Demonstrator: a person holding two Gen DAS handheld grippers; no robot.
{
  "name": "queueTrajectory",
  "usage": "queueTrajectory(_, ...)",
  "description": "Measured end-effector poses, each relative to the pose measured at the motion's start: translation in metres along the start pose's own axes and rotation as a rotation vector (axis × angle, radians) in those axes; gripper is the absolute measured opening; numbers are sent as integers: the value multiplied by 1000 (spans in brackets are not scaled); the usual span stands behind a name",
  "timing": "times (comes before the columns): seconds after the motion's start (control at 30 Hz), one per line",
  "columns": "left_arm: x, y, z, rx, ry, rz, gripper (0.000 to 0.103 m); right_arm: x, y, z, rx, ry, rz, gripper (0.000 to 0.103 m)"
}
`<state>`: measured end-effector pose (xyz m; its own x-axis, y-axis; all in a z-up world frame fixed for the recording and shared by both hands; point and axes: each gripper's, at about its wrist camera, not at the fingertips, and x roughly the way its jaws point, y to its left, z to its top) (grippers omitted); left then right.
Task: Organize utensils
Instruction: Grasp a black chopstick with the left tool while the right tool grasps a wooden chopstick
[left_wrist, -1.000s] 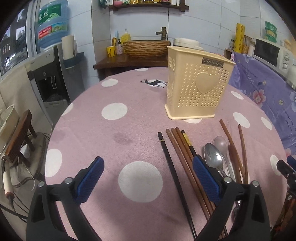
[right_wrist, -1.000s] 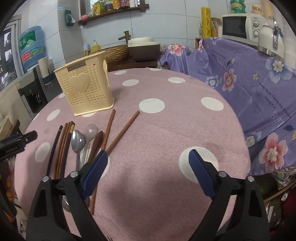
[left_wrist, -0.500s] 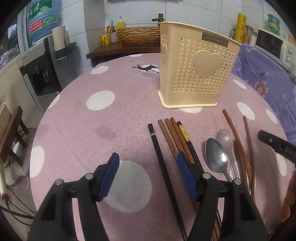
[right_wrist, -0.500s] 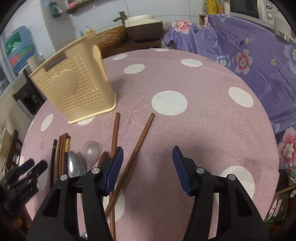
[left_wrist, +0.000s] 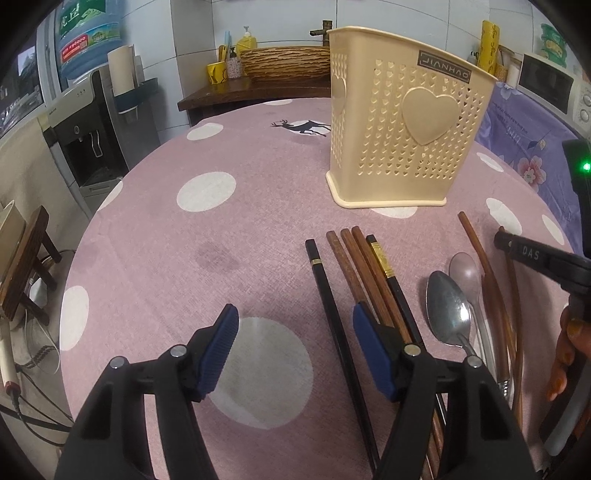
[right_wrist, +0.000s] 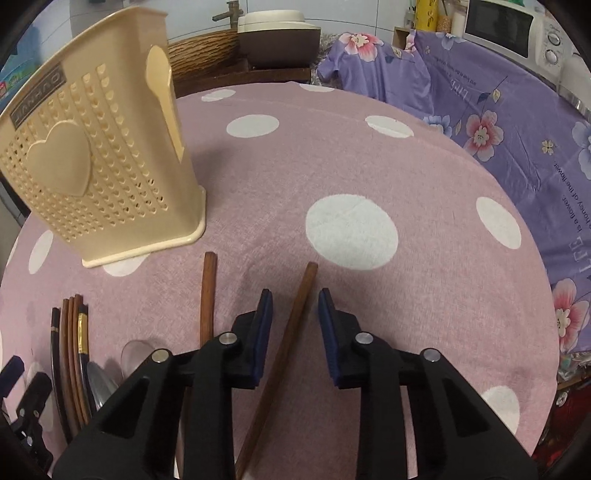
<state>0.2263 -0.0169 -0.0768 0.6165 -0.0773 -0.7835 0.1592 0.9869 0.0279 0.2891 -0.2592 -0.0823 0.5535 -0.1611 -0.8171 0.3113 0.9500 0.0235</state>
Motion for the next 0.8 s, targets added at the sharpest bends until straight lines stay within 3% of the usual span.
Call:
queueTrajectory(0.23, 11, -9, -2, -5, 36, 24, 51, 1, -6, 4, 7, 11, 20, 13)
queueTrajectory(0.53, 27, -10, 19, -47, 63, 43, 48, 7, -7, 11, 59, 17, 31, 11)
queueTrajectory(0.8, 34, -18, 30, -39, 60, 54, 17, 11, -3, 15, 47, 9, 26, 10)
